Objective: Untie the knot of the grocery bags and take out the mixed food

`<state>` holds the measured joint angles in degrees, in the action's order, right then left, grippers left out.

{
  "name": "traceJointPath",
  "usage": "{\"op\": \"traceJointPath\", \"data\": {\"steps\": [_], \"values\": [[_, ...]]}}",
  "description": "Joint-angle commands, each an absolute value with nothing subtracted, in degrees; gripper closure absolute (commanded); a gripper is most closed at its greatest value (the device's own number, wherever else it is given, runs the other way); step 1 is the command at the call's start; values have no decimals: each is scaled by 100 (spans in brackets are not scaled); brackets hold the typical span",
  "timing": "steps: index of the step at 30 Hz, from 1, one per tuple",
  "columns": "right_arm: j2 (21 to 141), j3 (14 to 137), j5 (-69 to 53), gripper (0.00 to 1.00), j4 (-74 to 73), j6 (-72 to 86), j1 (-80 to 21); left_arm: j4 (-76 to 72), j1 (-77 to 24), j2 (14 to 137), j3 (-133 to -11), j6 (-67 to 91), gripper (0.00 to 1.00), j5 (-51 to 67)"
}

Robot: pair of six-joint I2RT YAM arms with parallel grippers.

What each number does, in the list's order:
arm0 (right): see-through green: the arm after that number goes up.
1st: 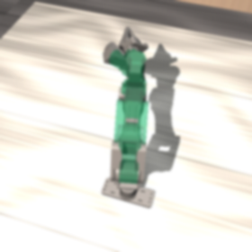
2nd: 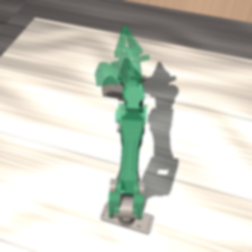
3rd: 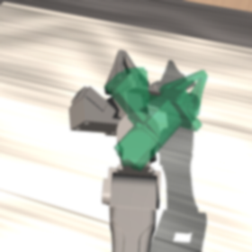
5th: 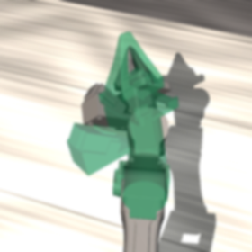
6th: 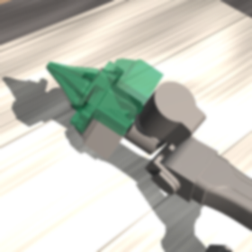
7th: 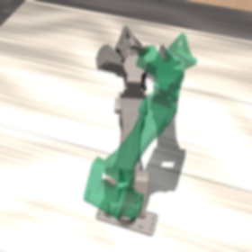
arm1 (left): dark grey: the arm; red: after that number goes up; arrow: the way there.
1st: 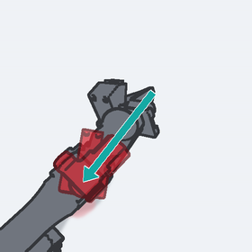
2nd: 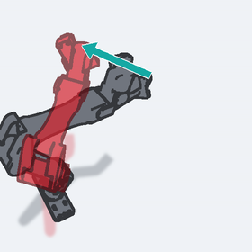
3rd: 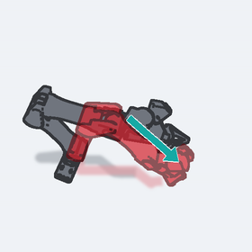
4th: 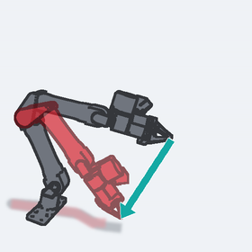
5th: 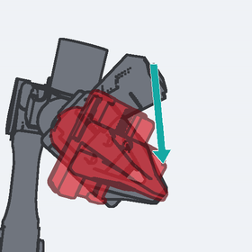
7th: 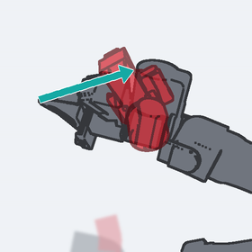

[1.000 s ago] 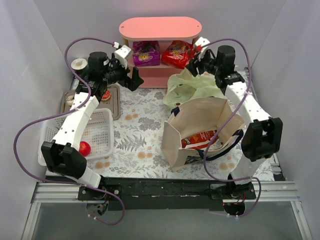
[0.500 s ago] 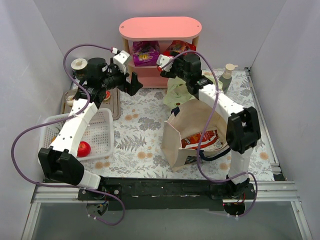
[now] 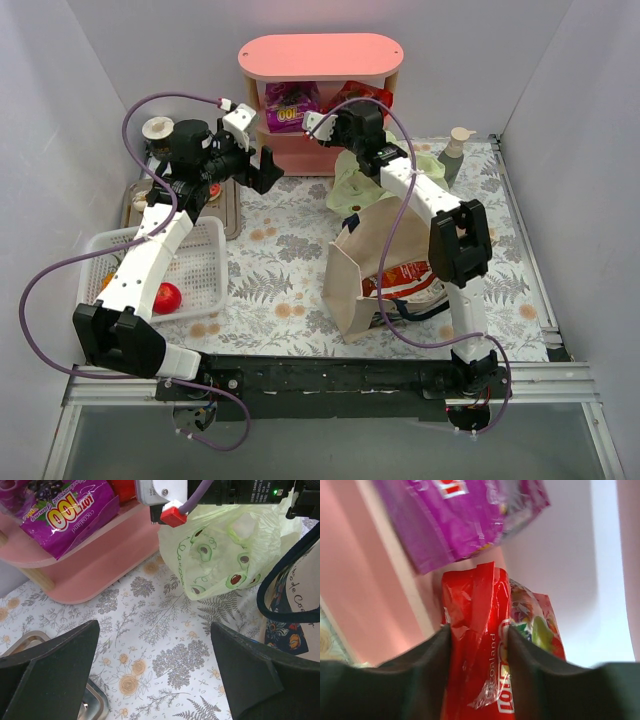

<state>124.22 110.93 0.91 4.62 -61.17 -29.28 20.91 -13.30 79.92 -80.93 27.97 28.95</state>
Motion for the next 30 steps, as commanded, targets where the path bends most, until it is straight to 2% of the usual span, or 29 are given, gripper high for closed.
{"op": "traceJointPath", "data": {"steps": [1, 3, 4, 7, 11, 30], "values": [[12086, 11136, -500, 68, -252, -6635, -2769, 2030, -1345, 7734, -8007, 2821, 7, 2821], [11936, 10822, -790, 83, -325, -6837, -2725, 2030, -1336, 7752, -7998, 2830, 7, 2830], [11727, 10645, -878, 98, -256, -6934, -2716, 2022, -1345, 7769, -8015, 2830, 7, 2821], [11200, 9629, -1273, 99, 376, -7609, -2707, 2013, -1345, 7822, -8042, 2848, 7, 2839], [10855, 8956, -1792, 99, 791, -8551, -2707, 2004, -1336, 7875, -8095, 2892, 7, 2865], [12067, 10670, -3207, 99, 861, -9351, -2197, 2145, -1327, 7857, -8095, 2821, 7, 2751]]}}
